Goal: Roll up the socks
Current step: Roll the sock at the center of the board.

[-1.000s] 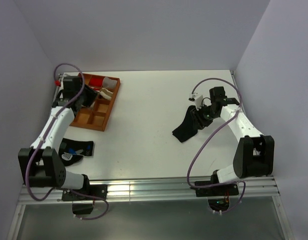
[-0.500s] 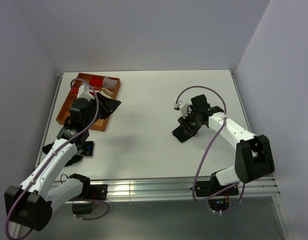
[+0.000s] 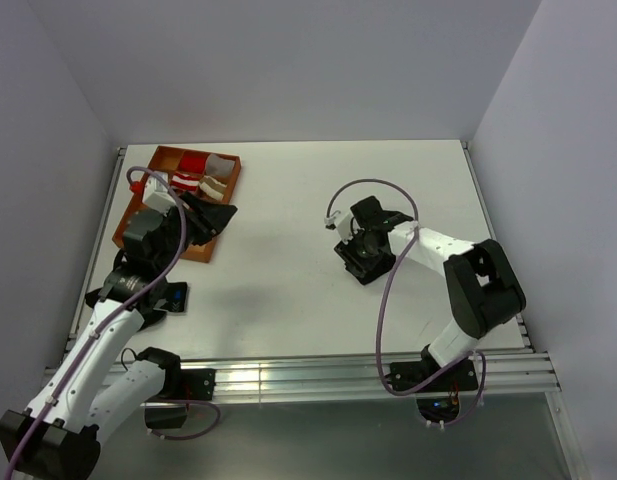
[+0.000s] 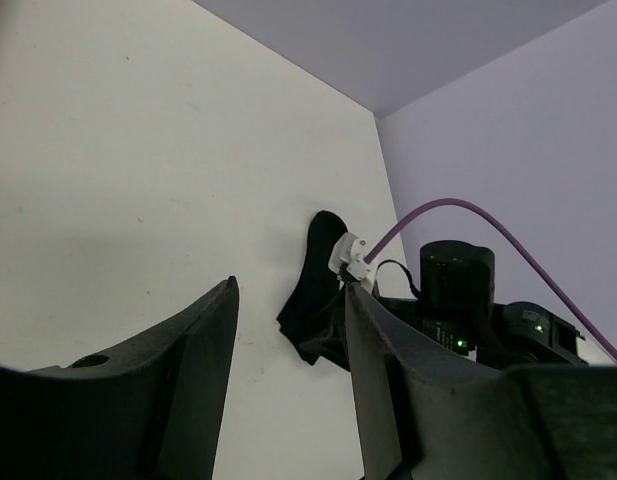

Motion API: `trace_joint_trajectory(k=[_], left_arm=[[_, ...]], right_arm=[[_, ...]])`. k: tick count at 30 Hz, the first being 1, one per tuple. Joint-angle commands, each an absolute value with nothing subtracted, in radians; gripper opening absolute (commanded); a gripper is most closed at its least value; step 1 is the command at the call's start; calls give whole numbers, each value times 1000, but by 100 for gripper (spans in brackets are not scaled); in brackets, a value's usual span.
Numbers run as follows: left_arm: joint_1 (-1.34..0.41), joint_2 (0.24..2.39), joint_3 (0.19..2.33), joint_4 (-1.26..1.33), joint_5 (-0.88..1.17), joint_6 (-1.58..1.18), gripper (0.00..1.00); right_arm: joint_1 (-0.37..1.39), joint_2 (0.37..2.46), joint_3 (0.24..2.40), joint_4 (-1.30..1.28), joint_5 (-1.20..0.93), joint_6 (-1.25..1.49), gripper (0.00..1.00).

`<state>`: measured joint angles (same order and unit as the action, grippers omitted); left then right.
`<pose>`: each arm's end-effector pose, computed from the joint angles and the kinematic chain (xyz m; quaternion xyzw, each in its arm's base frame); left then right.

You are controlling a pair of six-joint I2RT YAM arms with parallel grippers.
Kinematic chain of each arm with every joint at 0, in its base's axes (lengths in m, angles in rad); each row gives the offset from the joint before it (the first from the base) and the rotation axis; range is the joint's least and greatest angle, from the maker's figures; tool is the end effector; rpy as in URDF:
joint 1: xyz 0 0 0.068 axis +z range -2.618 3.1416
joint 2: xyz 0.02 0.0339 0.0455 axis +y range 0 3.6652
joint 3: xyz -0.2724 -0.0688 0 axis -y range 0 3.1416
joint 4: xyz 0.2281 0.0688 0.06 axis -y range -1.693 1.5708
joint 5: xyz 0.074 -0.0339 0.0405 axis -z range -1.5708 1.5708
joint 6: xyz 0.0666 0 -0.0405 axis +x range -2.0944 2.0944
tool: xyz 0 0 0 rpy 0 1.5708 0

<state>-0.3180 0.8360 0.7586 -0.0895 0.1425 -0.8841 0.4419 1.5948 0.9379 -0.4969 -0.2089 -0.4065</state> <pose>0.1941 -0.0738 0.3345 -0.1686 0.7442 -0.4091 0.5004 0.2654 0.1409 0.1668 -0.4202 0.8779 0.1056 0.2040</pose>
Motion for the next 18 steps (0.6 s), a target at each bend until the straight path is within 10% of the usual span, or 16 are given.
trace_joint_trajectory(k=[1, 18], left_arm=[[-319, 805, 784, -91, 158, -842, 52], [-319, 833, 712, -8, 196, -838, 51]], right_arm=[[465, 1626, 997, -454, -163, -384, 49], [454, 1716, 1014, -531, -135, -367, 50]])
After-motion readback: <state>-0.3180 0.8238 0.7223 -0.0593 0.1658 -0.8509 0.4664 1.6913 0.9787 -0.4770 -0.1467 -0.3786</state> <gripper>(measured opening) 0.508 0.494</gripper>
